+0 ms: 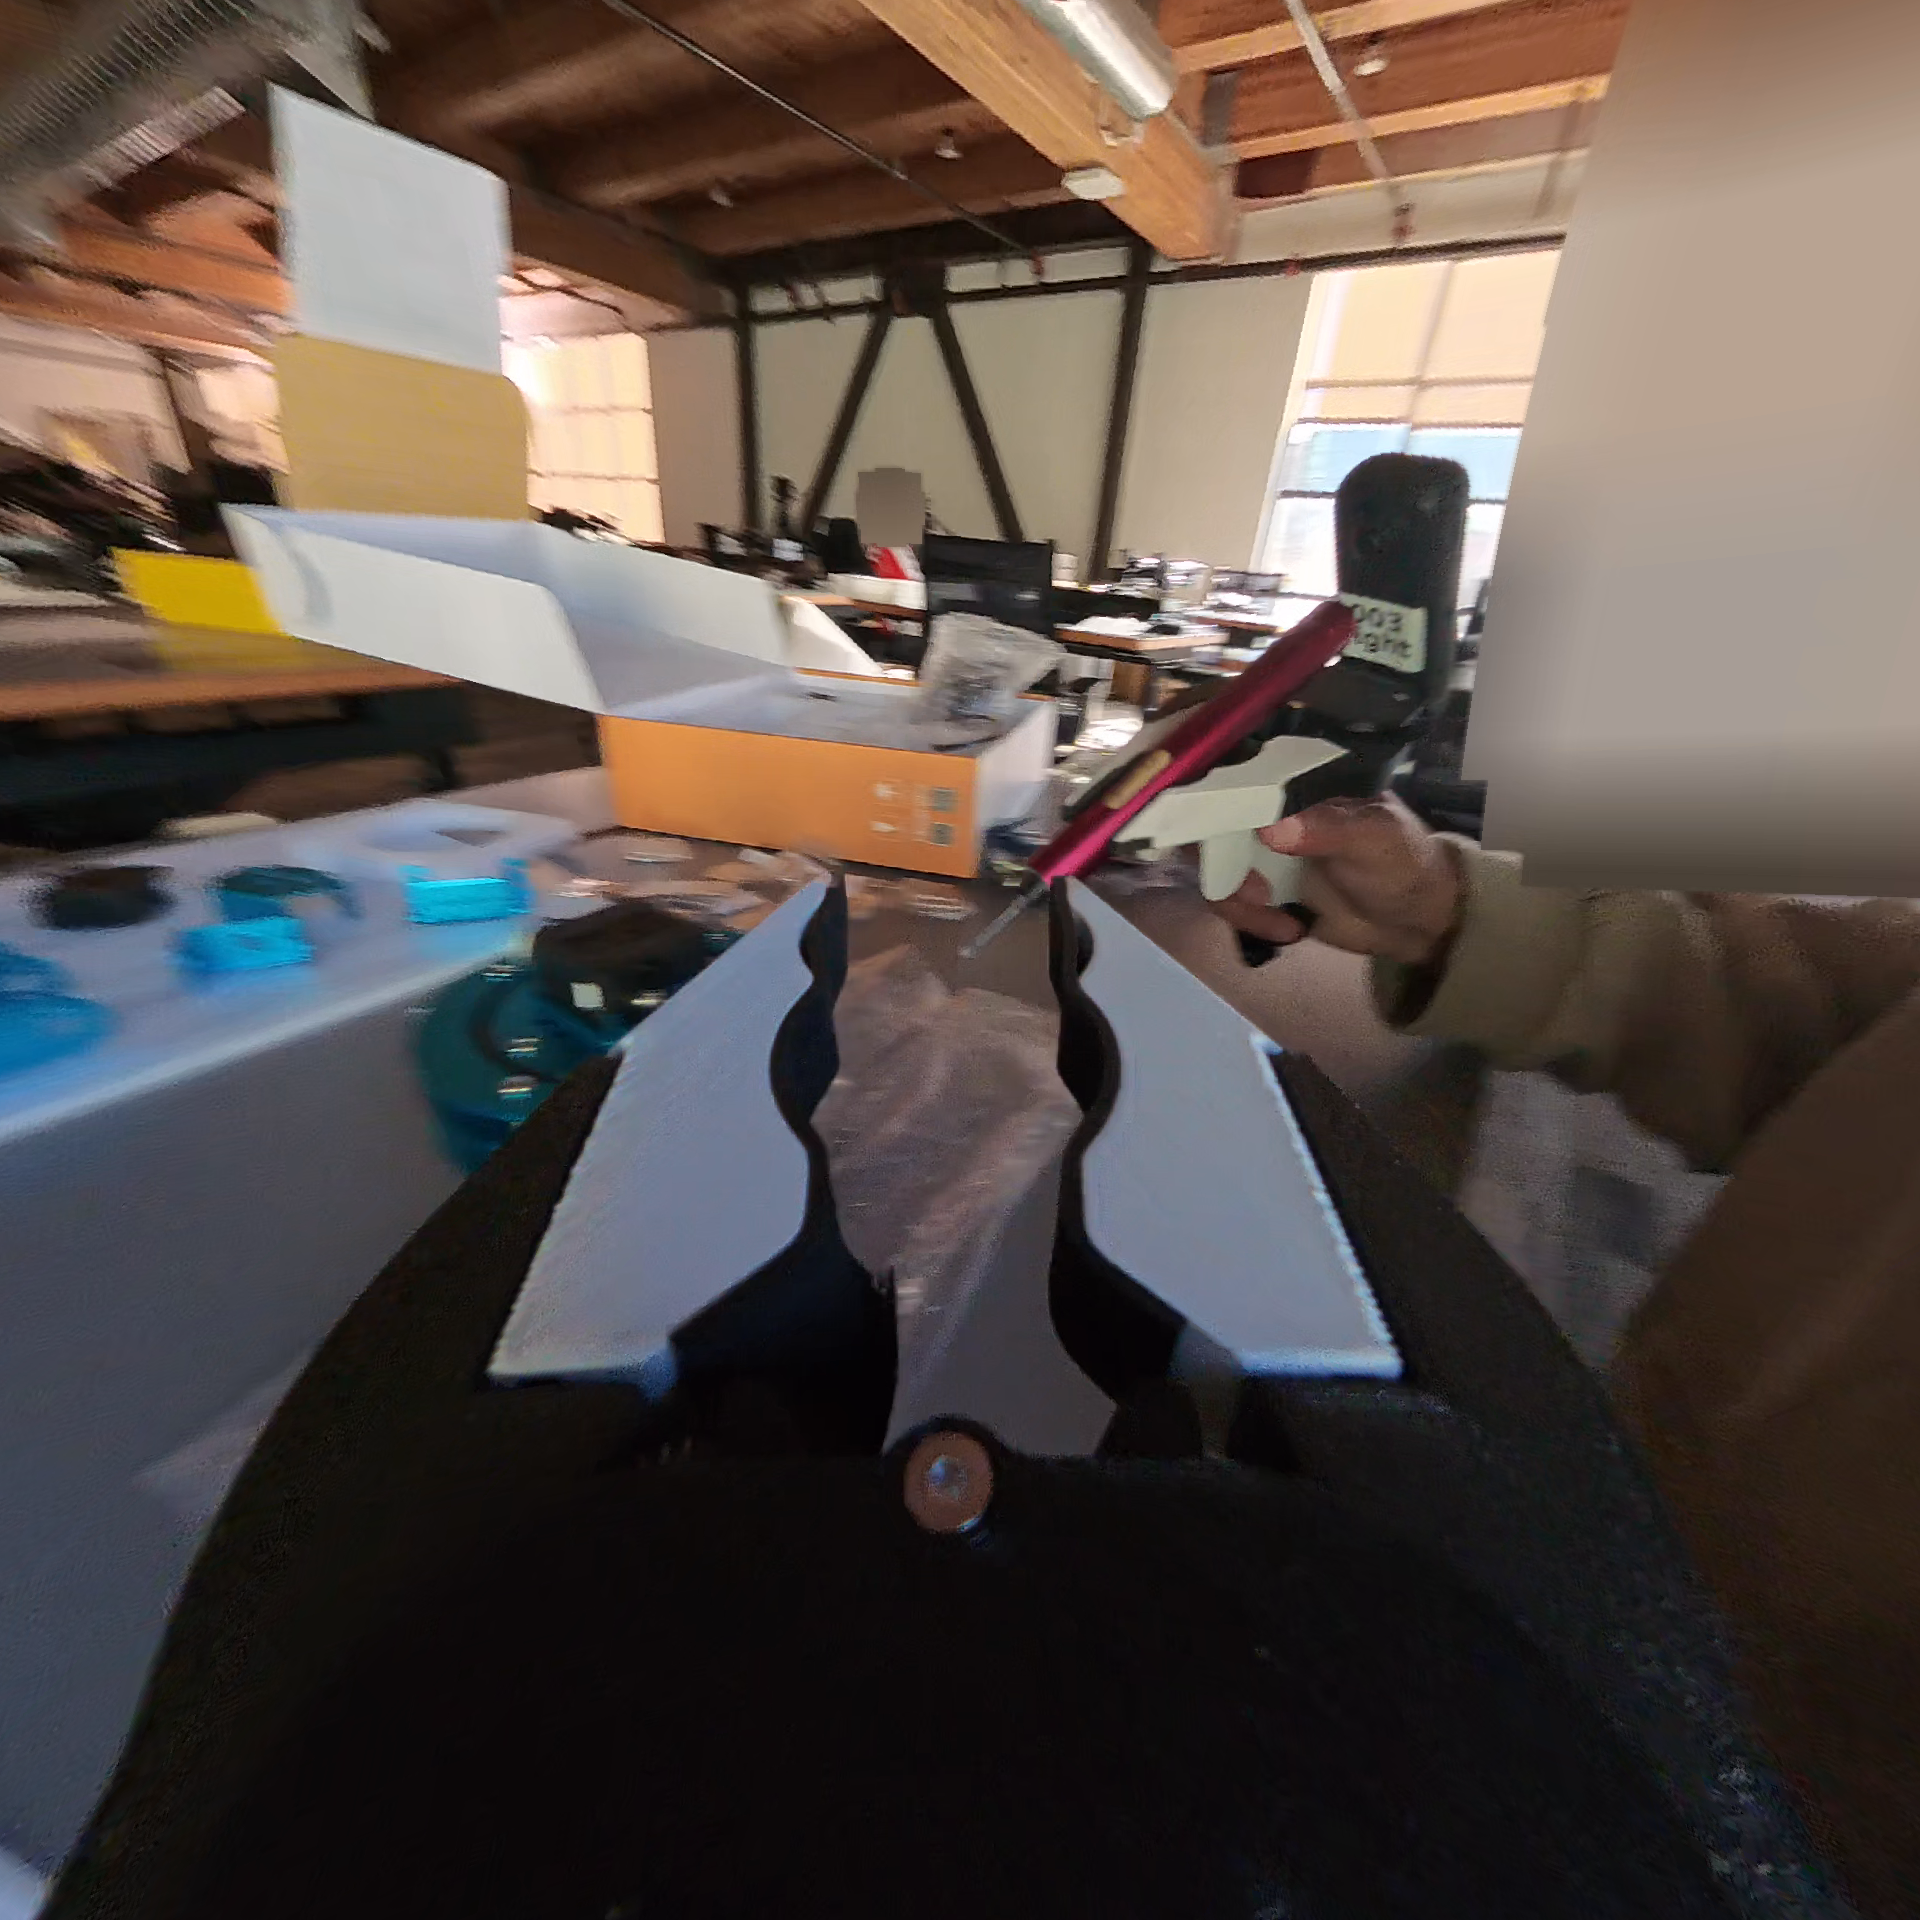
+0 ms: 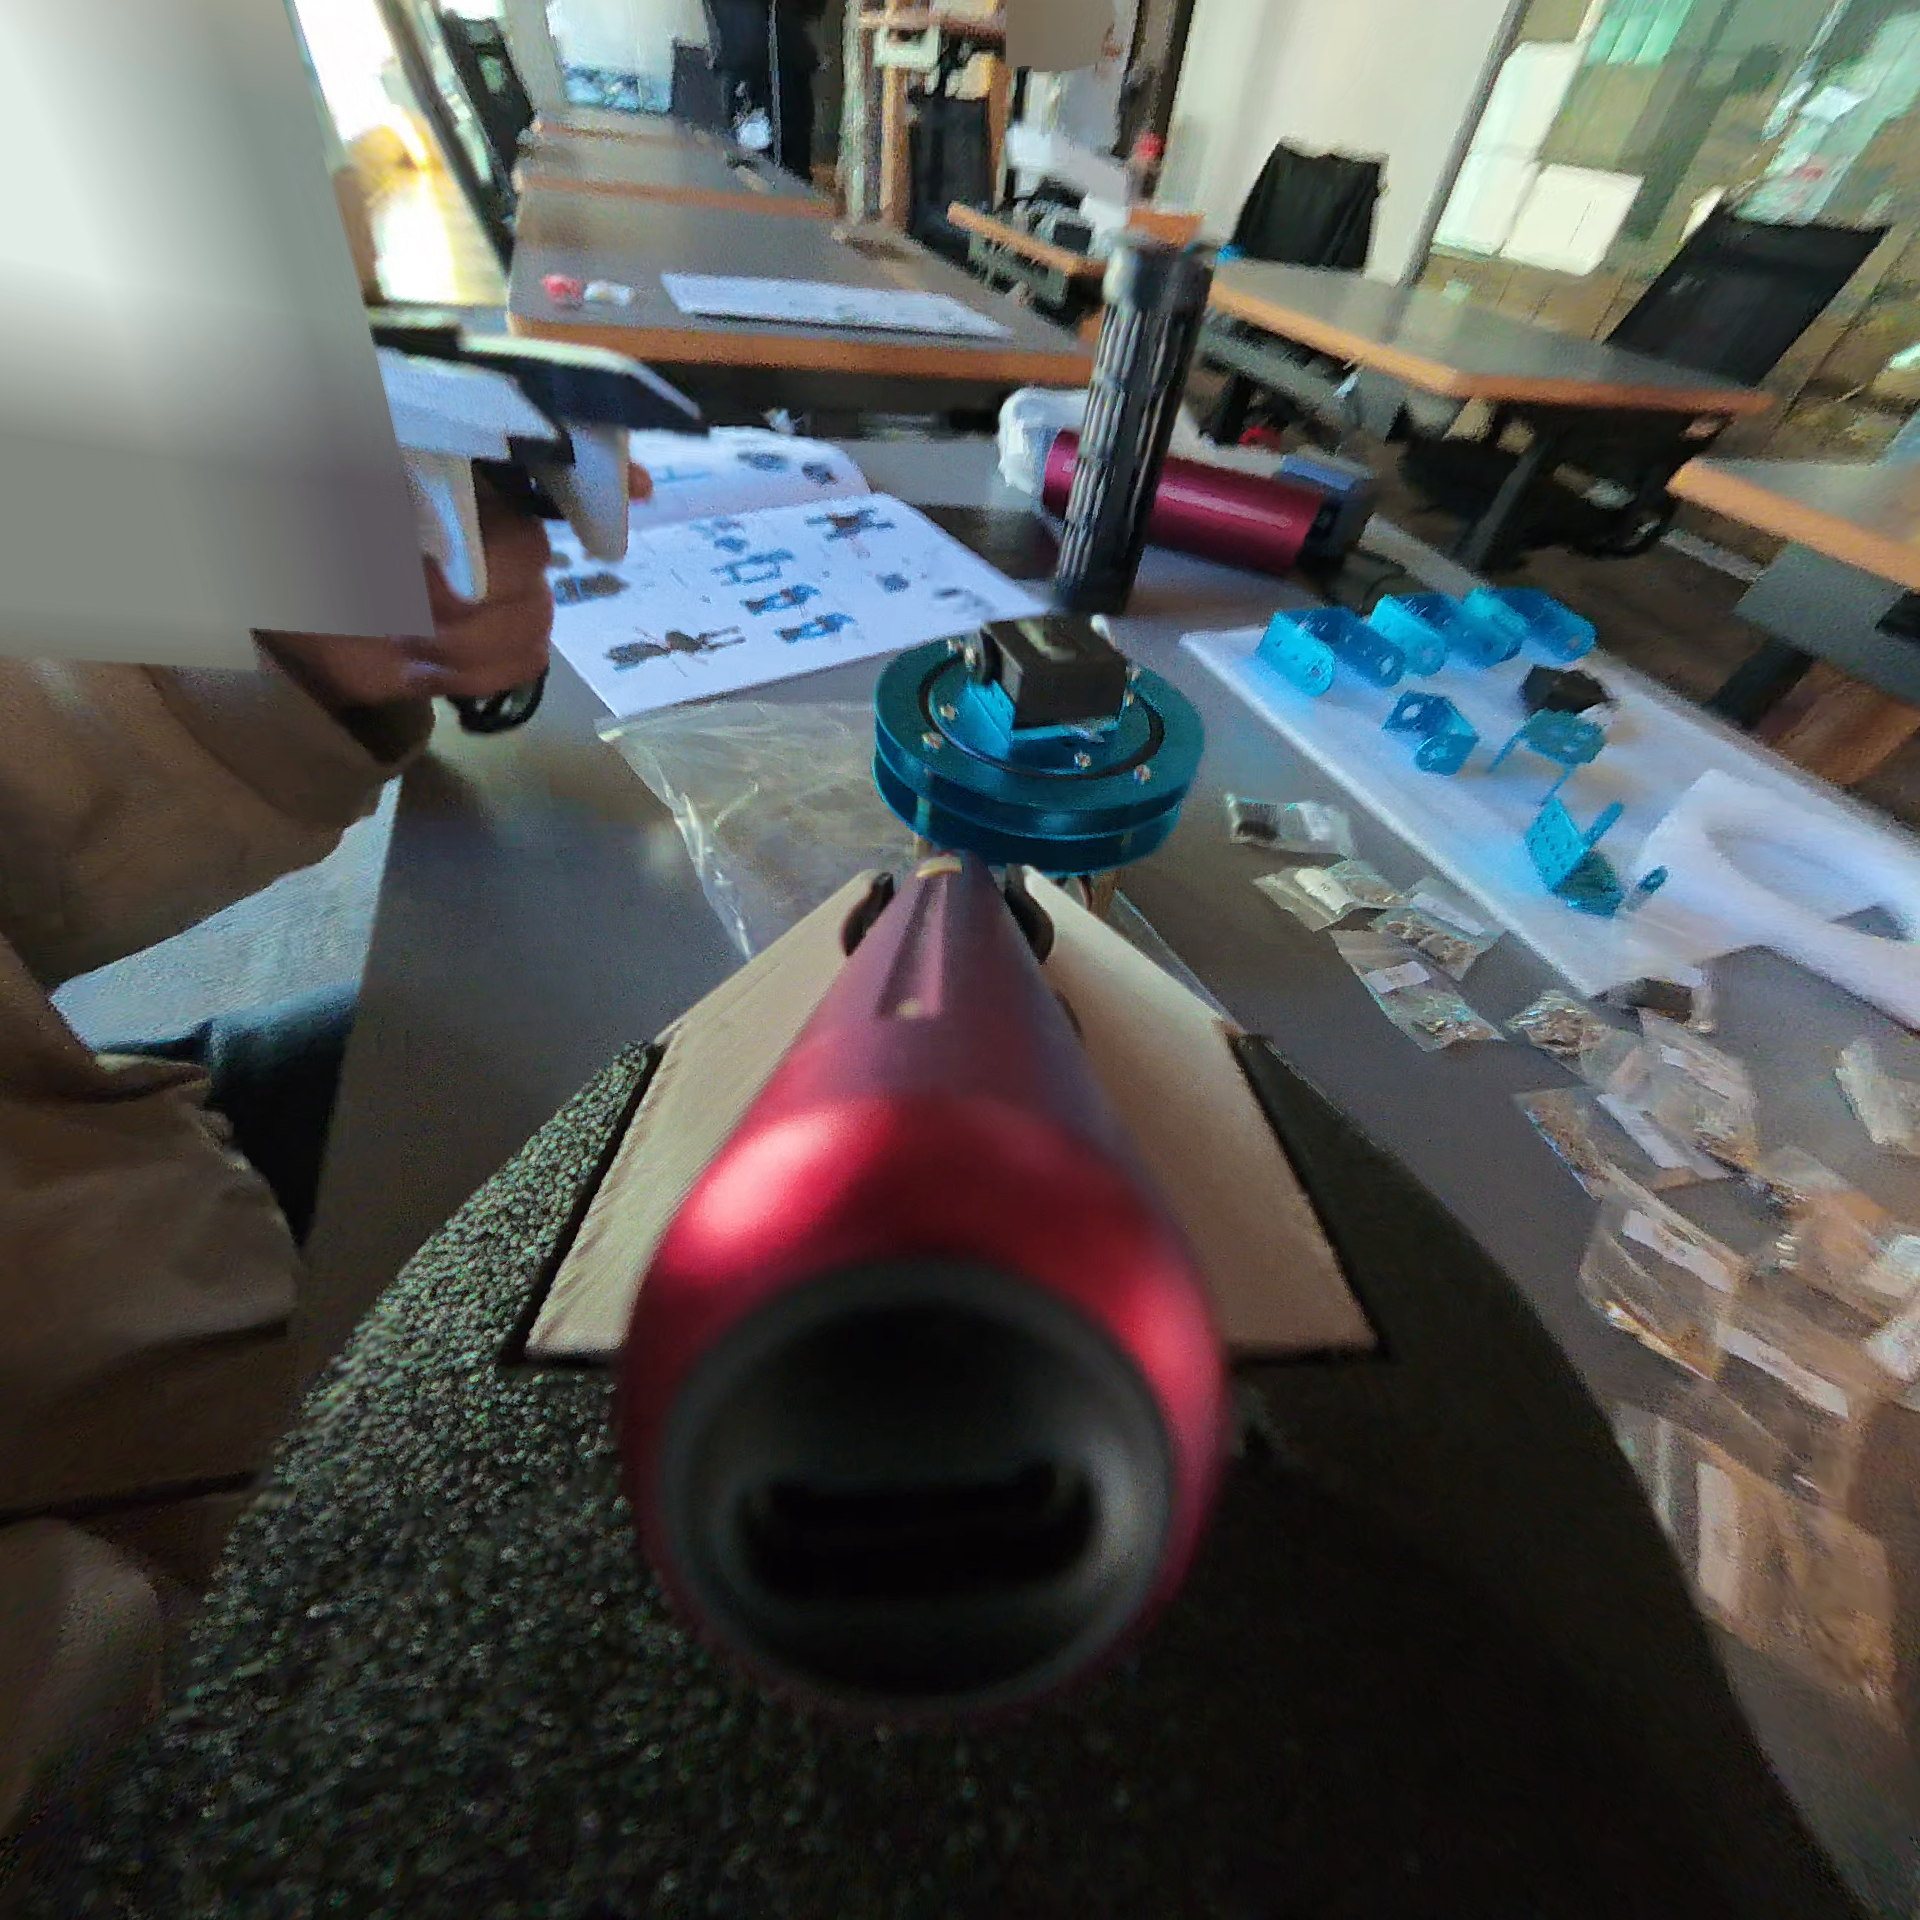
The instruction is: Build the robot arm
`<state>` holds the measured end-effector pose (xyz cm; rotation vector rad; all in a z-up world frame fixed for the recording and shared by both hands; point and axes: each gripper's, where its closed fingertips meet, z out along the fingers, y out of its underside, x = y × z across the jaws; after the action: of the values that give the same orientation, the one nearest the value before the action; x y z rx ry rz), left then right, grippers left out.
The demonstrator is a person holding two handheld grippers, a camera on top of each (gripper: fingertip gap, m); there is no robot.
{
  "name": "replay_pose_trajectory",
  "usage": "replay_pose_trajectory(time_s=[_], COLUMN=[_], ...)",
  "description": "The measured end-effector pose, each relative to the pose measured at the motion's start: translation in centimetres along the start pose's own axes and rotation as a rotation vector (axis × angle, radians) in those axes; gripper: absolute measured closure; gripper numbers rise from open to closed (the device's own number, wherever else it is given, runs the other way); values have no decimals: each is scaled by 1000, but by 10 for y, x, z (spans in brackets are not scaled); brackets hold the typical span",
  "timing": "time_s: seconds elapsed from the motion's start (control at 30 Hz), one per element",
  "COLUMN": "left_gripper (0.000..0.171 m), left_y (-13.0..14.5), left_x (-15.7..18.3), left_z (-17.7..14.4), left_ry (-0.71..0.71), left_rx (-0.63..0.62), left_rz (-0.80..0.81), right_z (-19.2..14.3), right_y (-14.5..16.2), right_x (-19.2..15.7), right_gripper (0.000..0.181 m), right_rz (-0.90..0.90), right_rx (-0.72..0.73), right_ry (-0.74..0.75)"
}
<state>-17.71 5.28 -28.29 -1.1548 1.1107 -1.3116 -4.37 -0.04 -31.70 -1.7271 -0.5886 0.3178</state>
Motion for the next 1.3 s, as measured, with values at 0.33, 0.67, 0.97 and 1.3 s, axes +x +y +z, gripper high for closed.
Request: replay_pose_trajectory(time_s=[0.33,0.67,0.97,1.3], left_gripper=[138,137,137,137], left_y=[10,23,23,24], left_x=[-54,-42,-42,-42], left_z=[-19,-9,-9,-8], left_ry=[-191,-142,-138,-140], left_rx=[31,-32,-32,-38], left_rz=[144,184,169,177], right_z=[42,57,59,58], right_y=[57,73,79,75], right_x=[51,52,50,54], right_gripper=[164,167,167,167], right_rz=[637,827,822,824], right_rx=[-115,-177,-209,-176], right_ry=[-311,-296,-278,-265])
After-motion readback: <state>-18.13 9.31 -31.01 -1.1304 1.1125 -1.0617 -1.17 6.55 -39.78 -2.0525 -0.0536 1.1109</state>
